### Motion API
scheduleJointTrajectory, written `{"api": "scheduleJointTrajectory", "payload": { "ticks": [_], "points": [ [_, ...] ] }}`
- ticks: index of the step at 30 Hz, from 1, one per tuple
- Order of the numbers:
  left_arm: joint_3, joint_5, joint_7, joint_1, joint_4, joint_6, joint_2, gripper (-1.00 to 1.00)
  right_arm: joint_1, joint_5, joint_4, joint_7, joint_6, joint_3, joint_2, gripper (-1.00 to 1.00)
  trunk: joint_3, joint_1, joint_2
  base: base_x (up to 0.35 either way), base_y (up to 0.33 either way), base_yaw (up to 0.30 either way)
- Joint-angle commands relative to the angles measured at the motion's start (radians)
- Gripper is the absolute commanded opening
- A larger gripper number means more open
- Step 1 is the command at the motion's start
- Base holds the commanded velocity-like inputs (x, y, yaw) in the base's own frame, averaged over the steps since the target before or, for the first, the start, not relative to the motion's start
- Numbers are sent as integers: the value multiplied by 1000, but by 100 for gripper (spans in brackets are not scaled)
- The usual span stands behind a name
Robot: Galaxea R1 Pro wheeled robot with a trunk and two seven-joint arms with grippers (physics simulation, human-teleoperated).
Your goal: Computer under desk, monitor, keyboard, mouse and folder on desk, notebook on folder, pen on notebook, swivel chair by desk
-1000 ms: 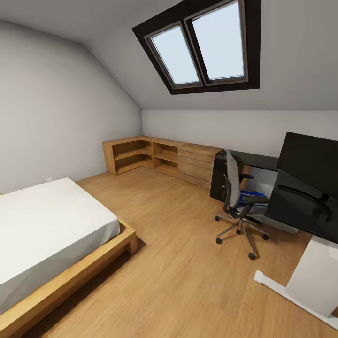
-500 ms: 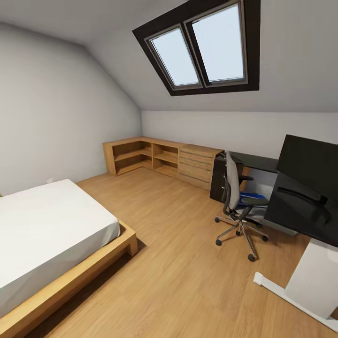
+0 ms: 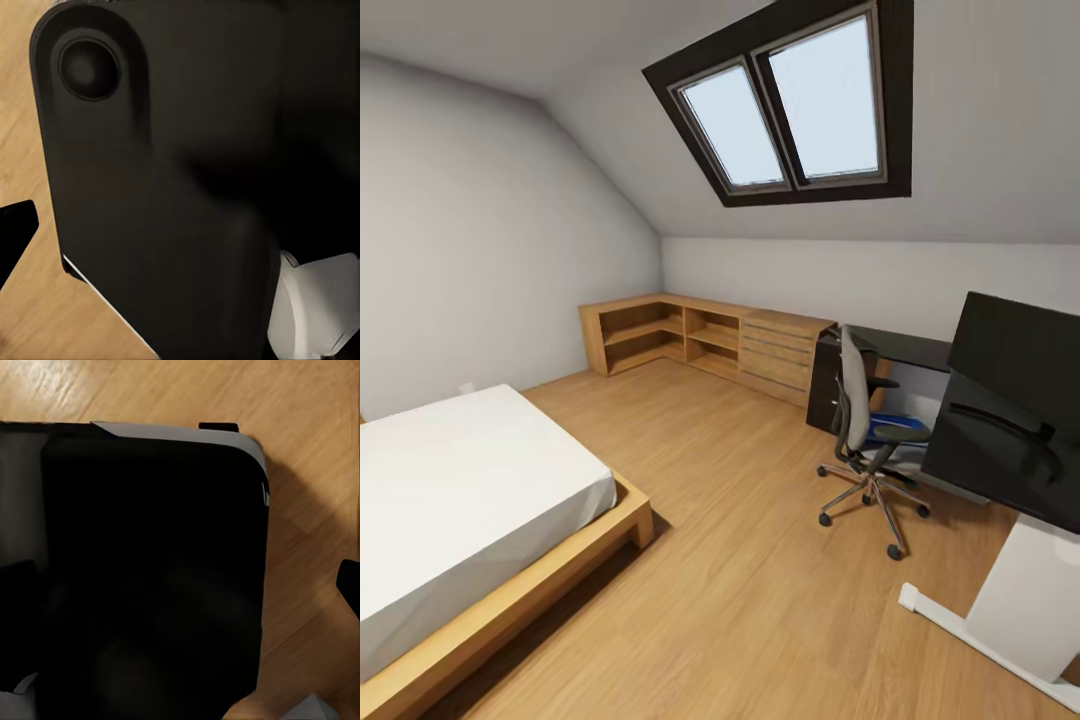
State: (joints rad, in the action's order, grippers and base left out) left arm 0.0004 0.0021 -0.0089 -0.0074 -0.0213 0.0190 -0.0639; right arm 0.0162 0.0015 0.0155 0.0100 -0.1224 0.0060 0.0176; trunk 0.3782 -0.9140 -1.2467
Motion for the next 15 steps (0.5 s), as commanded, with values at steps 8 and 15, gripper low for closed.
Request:
{"api": "scheduleJointTrajectory", "payload": {
  "ticks": [8, 15],
  "points": [
    [-2, 1, -2, 0, -44, 0, 0, 100, 1, -3, 27, -1, -279, -2, 3, 100, -24, 31, 56, 0, 0, 0],
    [-2, 0, -2, 0, -159, -13, 5, 100, 1, -4, 147, -4, -485, -4, -1, 100, -46, 58, 105, 0, 0, 0]
  ]
}}
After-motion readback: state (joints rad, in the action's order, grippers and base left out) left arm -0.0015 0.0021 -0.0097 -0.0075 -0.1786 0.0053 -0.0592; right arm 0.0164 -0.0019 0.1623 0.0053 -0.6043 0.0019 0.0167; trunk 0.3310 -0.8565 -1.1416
